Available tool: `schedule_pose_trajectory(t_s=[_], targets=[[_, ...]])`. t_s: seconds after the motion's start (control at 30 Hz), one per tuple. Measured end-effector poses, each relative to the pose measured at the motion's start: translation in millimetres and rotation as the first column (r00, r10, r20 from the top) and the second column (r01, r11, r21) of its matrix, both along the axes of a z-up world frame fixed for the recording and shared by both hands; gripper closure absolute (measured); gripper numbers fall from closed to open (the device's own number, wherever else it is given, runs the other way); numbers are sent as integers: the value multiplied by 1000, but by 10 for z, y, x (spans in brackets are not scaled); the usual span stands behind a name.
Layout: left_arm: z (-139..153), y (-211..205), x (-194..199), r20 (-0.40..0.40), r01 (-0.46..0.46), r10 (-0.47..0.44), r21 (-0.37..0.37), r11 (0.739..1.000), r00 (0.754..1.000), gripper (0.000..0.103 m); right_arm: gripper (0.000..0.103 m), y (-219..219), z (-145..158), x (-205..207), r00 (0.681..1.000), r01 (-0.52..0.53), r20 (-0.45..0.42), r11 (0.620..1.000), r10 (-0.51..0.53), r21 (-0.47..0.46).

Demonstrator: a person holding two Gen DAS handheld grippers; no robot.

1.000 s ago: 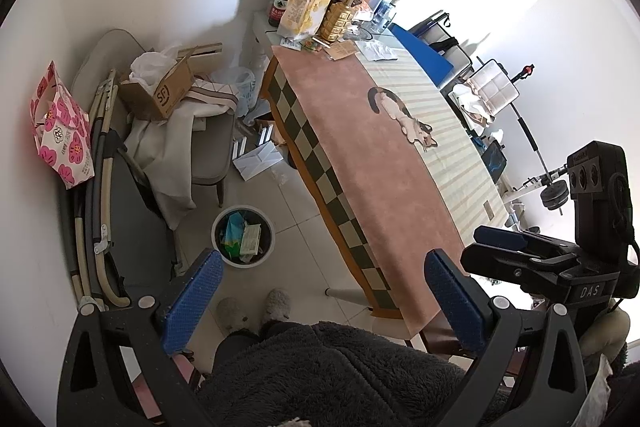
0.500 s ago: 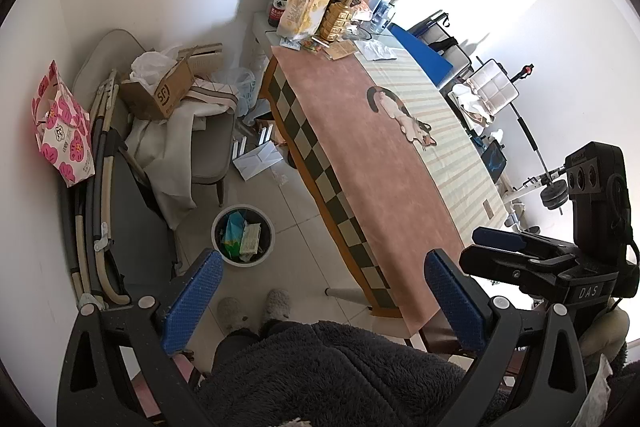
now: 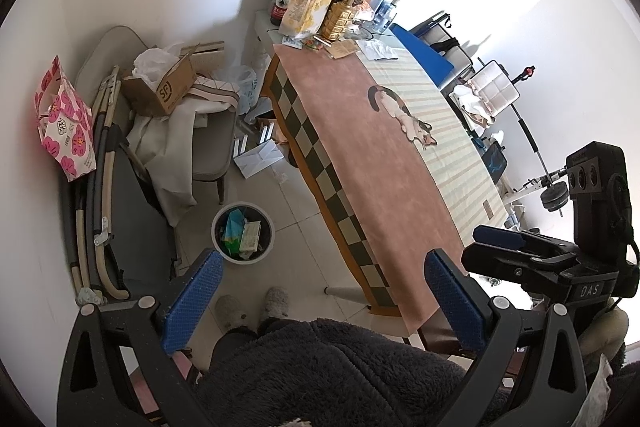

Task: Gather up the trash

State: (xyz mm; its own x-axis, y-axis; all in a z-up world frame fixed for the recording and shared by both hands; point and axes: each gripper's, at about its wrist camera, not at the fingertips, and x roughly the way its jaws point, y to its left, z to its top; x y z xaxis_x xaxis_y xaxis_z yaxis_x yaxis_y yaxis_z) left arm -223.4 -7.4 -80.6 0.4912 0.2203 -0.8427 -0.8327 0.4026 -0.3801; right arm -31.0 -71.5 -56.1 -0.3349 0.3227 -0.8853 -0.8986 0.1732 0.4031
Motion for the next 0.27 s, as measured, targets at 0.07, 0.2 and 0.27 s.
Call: schedule_pose_trajectory(t_s=[0.07,0.2,0.27], targets=[[-1,-5,-1,1,1,-1,1,1000,1000,0,0,9,-11,-11,1000,-3,-2,1000,3,-1],[17,-17,-14,3,-1,1,11,1000,1000,0,0,-15,-5,8,1000,-7,-5,1000,7,2],[18,-14,-27,2,0,0,17,1000,1000,0,0,-3,-6,2,1000,-6,-5,1000,6,4]])
